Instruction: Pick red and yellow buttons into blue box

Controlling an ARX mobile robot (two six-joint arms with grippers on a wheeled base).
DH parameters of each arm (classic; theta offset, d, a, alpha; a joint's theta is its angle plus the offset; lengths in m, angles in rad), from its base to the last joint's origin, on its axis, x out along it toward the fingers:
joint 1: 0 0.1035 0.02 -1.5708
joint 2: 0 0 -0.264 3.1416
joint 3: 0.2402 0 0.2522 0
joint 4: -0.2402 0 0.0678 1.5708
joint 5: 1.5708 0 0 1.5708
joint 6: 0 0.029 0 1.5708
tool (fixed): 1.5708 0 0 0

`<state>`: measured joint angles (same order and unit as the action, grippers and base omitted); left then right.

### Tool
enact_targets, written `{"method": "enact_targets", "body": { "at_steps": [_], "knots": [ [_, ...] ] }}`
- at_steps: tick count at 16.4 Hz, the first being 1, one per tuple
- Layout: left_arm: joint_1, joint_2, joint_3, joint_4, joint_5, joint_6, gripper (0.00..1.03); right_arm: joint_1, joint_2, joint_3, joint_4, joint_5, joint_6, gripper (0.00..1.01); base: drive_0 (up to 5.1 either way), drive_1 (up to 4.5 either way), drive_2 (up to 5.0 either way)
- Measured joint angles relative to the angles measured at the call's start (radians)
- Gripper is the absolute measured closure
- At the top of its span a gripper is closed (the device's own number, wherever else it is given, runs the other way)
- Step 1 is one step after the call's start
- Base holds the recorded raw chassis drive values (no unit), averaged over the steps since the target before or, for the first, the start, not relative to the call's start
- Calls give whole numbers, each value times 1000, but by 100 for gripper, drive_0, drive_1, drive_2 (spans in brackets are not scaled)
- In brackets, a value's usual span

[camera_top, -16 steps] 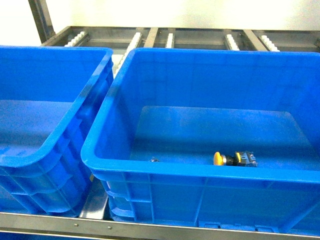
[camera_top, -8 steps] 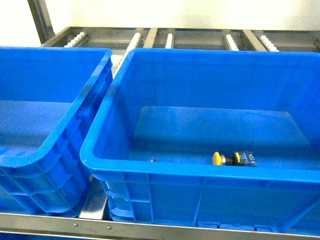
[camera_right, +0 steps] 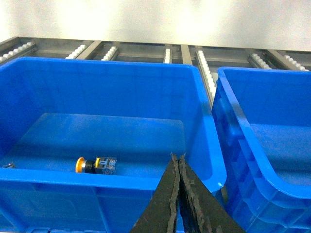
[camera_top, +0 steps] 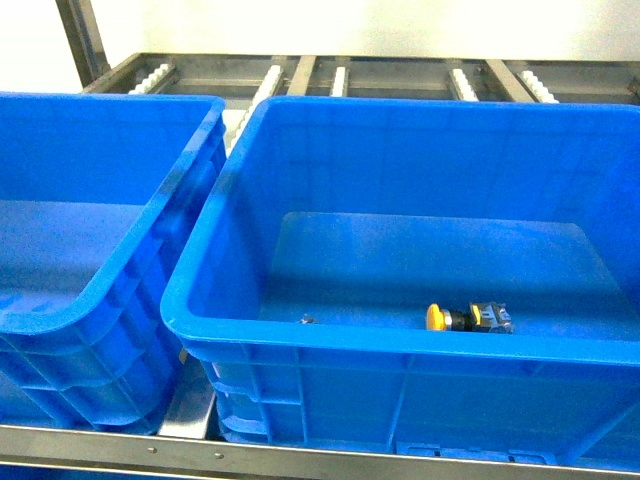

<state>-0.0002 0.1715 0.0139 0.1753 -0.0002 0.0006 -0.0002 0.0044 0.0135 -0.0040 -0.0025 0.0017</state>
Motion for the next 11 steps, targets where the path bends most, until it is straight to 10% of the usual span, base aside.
{"method": "enact_targets", "body": {
  "at_steps": [2,11],
  "knots": [
    [0,-113,1,-177,2,0,101,0,0,0,0,0,0,99,0,0,0],
    [0,-161,1,-179,0,0,97,0,0,0,0,0,-1,87,0,0,0]
  ]
}}
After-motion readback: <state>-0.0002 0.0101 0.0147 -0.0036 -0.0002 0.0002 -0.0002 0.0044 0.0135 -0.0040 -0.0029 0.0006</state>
